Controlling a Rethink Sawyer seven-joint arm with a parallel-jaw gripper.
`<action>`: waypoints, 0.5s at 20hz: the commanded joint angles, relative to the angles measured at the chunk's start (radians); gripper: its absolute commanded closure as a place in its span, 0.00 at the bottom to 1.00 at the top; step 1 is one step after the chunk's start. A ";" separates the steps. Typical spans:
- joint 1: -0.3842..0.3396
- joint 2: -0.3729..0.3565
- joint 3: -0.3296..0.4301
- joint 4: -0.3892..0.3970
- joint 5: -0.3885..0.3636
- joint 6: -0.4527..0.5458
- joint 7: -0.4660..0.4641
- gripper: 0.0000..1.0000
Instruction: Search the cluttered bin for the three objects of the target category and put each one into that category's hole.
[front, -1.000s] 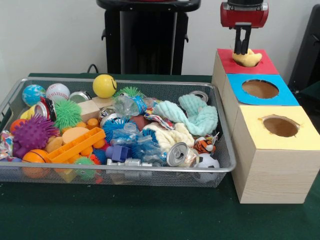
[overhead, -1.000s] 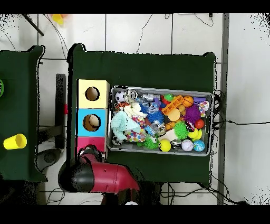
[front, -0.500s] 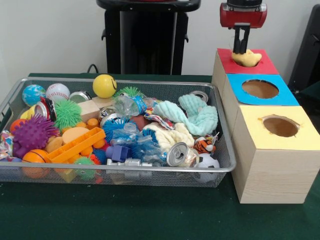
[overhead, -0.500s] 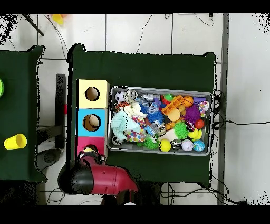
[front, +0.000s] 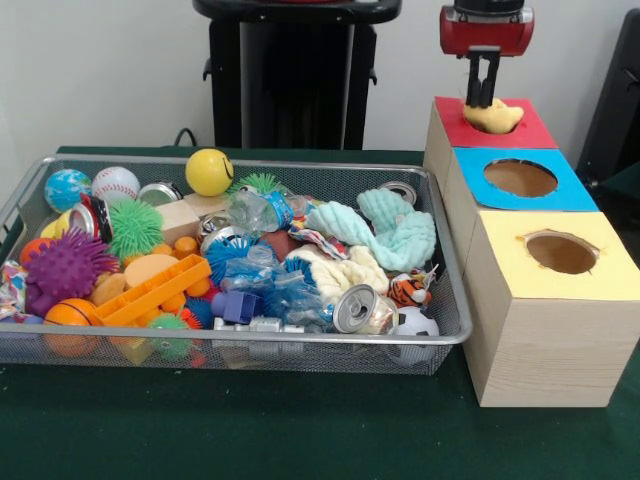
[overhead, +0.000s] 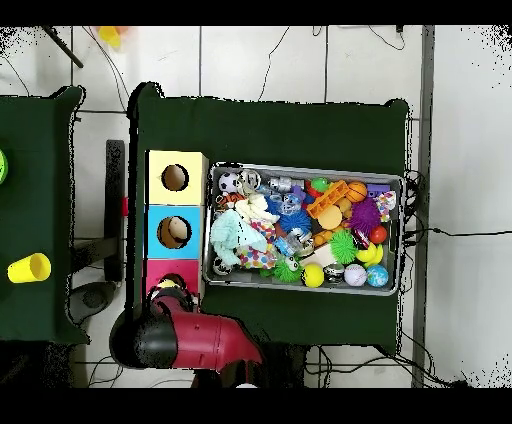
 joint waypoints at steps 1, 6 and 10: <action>0.007 0.094 0.069 0.004 0.051 -0.112 0.254 1.00; 0.033 0.123 0.066 -0.009 0.074 -0.141 0.267 1.00; 0.032 0.165 0.087 -0.018 0.090 -0.187 0.273 1.00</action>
